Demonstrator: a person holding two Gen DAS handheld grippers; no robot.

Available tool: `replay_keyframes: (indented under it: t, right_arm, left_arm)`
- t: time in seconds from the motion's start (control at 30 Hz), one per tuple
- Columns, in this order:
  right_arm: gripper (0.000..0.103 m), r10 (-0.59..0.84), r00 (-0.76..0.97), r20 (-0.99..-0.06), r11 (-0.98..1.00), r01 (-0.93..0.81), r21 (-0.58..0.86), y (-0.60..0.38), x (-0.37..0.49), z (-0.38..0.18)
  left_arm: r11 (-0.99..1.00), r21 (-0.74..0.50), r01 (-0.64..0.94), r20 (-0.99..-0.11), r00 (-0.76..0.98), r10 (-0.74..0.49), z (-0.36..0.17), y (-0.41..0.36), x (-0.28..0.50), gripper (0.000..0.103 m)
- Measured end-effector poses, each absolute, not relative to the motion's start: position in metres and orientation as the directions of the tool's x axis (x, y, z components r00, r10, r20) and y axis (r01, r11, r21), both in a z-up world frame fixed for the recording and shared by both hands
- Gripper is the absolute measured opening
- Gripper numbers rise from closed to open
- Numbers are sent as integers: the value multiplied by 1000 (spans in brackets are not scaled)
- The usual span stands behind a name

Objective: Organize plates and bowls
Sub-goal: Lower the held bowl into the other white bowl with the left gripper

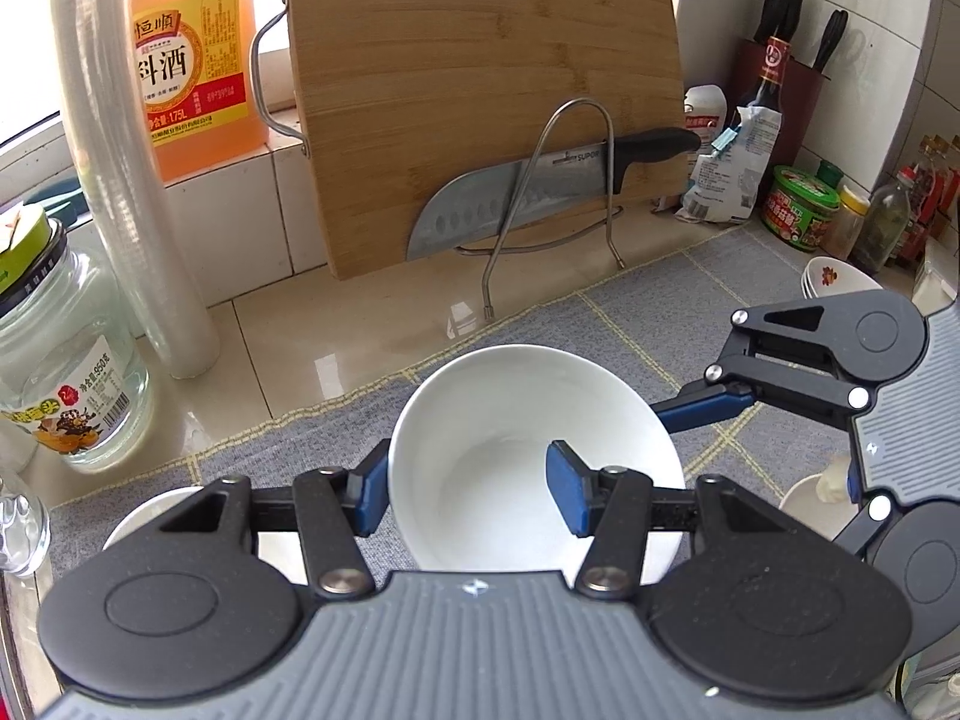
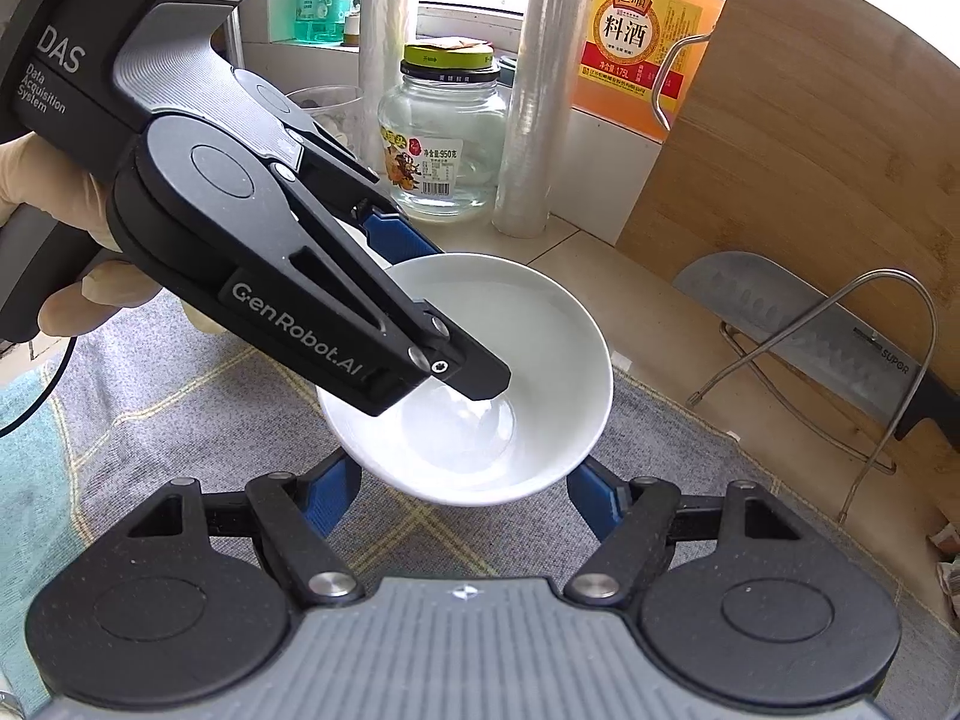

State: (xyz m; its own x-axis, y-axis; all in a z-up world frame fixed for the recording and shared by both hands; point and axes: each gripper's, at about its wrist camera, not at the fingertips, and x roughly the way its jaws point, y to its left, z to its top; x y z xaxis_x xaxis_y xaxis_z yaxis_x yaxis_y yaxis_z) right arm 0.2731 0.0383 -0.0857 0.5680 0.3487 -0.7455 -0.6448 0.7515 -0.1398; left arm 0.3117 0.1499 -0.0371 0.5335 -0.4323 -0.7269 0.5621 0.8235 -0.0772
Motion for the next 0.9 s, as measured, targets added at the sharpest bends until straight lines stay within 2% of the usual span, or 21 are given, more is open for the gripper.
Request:
replay_keyframes:
  t: [0.9]
  right_arm:
    - [79,334,586,-738,760,-631,-158,30,186,-64]
  left_arm:
    - [796,-81,600,-710,526,-469,-12,128,232,53]
